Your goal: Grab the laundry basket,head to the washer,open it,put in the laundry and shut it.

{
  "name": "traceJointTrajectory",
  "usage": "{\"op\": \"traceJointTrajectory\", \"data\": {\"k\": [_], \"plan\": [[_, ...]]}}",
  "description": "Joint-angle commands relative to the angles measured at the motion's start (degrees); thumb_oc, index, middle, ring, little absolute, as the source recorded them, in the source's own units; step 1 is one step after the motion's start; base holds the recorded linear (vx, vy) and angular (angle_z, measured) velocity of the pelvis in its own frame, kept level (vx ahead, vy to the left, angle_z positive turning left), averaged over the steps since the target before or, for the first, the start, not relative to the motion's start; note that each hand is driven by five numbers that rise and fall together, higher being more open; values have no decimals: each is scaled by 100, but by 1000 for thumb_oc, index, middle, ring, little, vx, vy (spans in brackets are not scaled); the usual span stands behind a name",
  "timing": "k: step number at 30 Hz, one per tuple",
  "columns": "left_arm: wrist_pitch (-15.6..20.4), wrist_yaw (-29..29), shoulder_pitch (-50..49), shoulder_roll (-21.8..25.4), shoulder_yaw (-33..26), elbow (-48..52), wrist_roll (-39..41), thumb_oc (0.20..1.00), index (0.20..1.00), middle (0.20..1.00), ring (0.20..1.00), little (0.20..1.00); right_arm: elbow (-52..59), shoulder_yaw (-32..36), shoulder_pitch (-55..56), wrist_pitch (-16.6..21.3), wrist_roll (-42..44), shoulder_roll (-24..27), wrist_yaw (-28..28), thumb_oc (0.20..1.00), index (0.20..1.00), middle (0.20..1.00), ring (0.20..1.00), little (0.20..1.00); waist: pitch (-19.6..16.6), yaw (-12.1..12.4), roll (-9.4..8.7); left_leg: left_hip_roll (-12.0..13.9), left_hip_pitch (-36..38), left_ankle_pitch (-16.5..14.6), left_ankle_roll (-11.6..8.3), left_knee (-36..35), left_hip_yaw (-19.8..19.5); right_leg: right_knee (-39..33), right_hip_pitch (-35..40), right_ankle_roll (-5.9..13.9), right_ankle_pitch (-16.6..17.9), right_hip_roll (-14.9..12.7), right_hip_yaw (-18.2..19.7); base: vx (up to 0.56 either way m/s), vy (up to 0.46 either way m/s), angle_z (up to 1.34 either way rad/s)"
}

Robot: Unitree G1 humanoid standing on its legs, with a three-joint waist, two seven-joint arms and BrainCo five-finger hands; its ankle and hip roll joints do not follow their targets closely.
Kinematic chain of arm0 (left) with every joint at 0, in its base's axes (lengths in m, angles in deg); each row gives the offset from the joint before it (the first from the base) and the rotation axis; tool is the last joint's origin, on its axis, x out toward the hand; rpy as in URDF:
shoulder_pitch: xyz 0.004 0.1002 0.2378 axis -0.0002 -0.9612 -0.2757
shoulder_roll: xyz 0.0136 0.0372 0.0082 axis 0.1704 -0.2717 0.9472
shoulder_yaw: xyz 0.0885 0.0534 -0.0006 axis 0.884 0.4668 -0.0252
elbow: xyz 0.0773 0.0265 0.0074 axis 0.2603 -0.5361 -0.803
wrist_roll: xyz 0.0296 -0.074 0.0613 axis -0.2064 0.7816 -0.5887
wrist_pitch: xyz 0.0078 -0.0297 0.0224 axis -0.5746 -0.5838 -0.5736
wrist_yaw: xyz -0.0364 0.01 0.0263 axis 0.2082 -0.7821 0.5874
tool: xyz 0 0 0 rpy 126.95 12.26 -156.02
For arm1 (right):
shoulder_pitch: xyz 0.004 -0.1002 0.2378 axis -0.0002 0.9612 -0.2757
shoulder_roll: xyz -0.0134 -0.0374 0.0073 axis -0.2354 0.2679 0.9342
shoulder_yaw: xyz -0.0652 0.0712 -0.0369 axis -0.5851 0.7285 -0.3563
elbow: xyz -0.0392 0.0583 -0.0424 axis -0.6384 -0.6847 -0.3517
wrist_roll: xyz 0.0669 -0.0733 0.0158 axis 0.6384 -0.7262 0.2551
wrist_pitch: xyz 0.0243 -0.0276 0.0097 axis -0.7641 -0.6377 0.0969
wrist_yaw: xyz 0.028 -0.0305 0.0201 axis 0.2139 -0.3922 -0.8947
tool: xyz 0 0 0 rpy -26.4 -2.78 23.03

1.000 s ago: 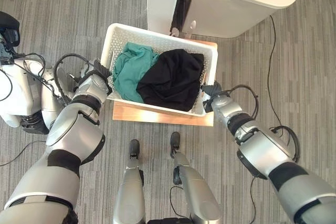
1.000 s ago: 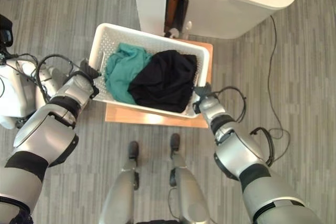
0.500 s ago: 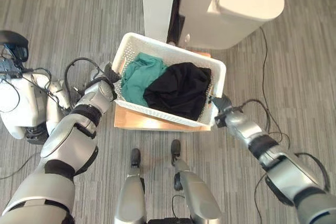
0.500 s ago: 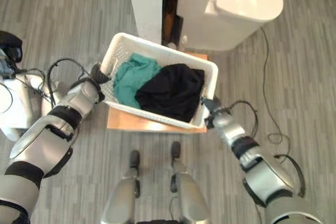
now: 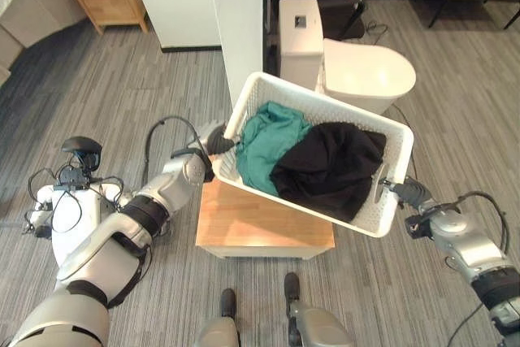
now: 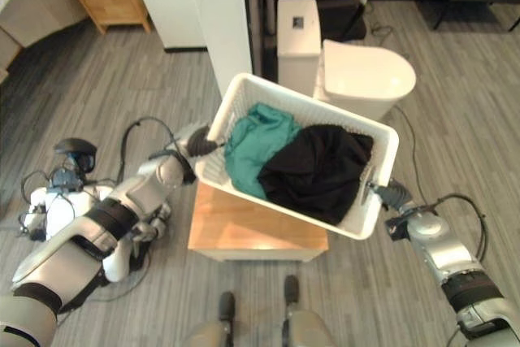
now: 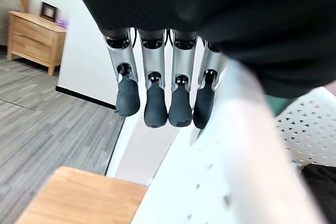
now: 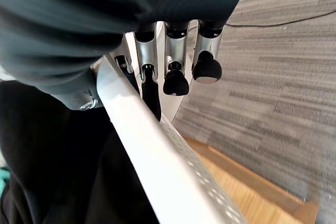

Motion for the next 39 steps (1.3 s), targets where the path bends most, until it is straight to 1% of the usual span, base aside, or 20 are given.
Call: {"op": "traceJointTrajectory", "data": {"k": [1,7,11,16,19,20,21,22,23,24,25,26,27,28,30,33,36,37,38,39], "plan": [[163,-54,307,-28,226,-597,-233,200,200,200,200,200,148,466,113,353,149,551,-53,200,200,200,200,200,-747,156,-108,69,-269,-8,54,106,-136,810,17,441,-906,-210,40,-1,-89,3],[134,-90,464,-344,256,-899,-214,200,200,200,200,200,59,551,156,402,242,713,-29,200,200,200,200,200,-818,87,-88,188,-373,130,-20,111,-212,647,36,350,-887,-92,64,-38,-66,3],[151,-245,835,-577,322,-1292,-157,200,200,200,200,200,-95,445,-191,497,408,782,134,200,200,200,200,200,-610,56,-171,92,-740,135,-73,480,-682,634,-154,347,-760,-111,172,-159,2,1],[227,-410,1180,-695,406,-1986,-50,200,200,200,200,200,-609,-48,-1096,560,440,688,209,200,200,200,200,200,-480,5,-169,-164,-839,-267,-81,925,-1775,839,-588,474,-598,-96,725,-179,155,-32],[263,-419,1210,-619,427,-2338,-1,200,200,200,200,200,-746,-331,-1505,495,389,620,209,200,200,200,200,200,-343,-117,-119,-355,-702,-650,-4,1222,-1862,1317,-957,616,-561,-22,1342,-178,291,-118],[268,-421,1214,-619,422,-2346,0,200,200,200,200,200,-750,-342,-1521,494,391,621,210,200,200,200,200,200,-333,-95,-119,-355,-696,-663,0,1236,-1832,1334,-965,619,-567,-14,1372,-303,445,-101],[329,-415,1191,-734,283,-2749,147,200,200,200,200,200,-964,-571,-1895,444,320,510,195,200,200,200,200,200,-225,-148,-87,-568,-488,-977,121,1218,-1580,1376,-1231,935,-282,-86,1915,-237,326,-82],[333,-416,1195,-728,278,-2755,148,200,200,200,200,200,-976,-587,-1918,446,323,505,195,200,200,200,200,200,-235,-138,-102,-584,-503,-949,124,1203,-1558,1360,-1252,945,-257,-99,1944,-491,631,-109],[398,-451,1245,-719,264,-2913,209,200,200,200,200,200,-1367,-803,-2336,365,116,359,154,200,200,200,200,200,-236,-148,-104,-777,-444,-1115,261,1161,-1037,992,-1404,1221,66,-318,2284,-407,422,-214],[406,-481,1281,-705,317,-2947,186,200,200,200,200,200,-1575,-890,-2506,354,110,239,179,200,200,200,200,200,-217,-122,-136,-831,-539,-1118,326,1212,-717,961,-1607,1284,147,-417,2258,-555,506,-250],[403,-489,1312,-735,392,-2928,177,200,200,200,200,200,-1707,-930,-2607,359,178,96,226,200,200,200,200,200,-151,-79,-96,-800,-624,-1124,381,1287,-399,1076,-1756,1167,30,-518,1852,-306,197,-219],[404,-489,1315,-731,392,-2929,177,200,200,200,200,200,-1712,-933,-2615,361,179,92,226,200,200,200,200,200,-162,-77,-110,-811,-644,-1109,381,1283,-391,1075,-1778,1170,42,-527,1864,-427,183,-153],[379,-446,1341,-624,466,-2730,118,200,200,200,200,200,-1776,-930,-2611,344,121,-1,220,200,200,200,200,200,-119,-44,-29,-789,-818,-973,461,1304,-62,1561,-1697,871,-287,-768,908,-398,154,-158],[367,-426,1307,-568,476,-2633,93,200,200,200,200,200,-1821,-957,-2588,349,40,-75,220,200,200,200,200,200,-123,-16,10,-738,-870,-911,522,1307,91,2029,-1590,777,-461,-792,636,-467,190,-145],[351,-385,1200,-401,457,-2459,107,200,200,200,200,200,-1930,-1011,-2614,352,-11,-275,160,200,200,200,200,200,-191,85,76,-616,-886,-770,620,1187,320,2735,-1437,644,-751,-765,443,-243,125,-104],[345,-399,1060,-209,359,-2371,175,200,200,200,200,200,-2329,-1098,-2712,375,-129,-610,145,200,200,200,200,200,-351,342,107,-490,-915,-601,689,1000,694,3125,-936,535,-1137,-919,-49,-172,34,-121],[317,-441,1036,-115,297,-2309,221,200,200,200,200,200,-2421,-1166,-2751,358,-193,-825,113,200,200,200,200,200,-557,612,-64,-407,-1051,-439,635,820,1067,2472,-183,569,-1305,-957,-264,-210,-225,-128],[347,-501,1075,-54,137,-2449,314,200,200,200,200,200,-2518,-1325,-3043,371,-117,-956,147,200,200,200,200,200,-558,788,-252,-162,-1423,-247,459,864,1405,1471,48,663,-1358,-868,-188,-295,-404,-123],[347,-501,1075,-54,136,-2449,314,200,200,200,200,200,-2518,-1326,-3043,371,-117,-955,147,200,200,200,200,200,-564,791,-250,-158,-1428,-246,458,865,1407,1468,42,662,-1354,-865,-185,-357,-507,-128],[365,-528,1036,-64,36,-2489,371,200,200,200,200,200,-2547,-1364,-3116,391,-53,-966,167,200,200,200,200,200,-515,800,-329,36,-1560,-26,354,800,1400,1226,8,571,-1389,-685,-39,-215,-383,-98]]}}
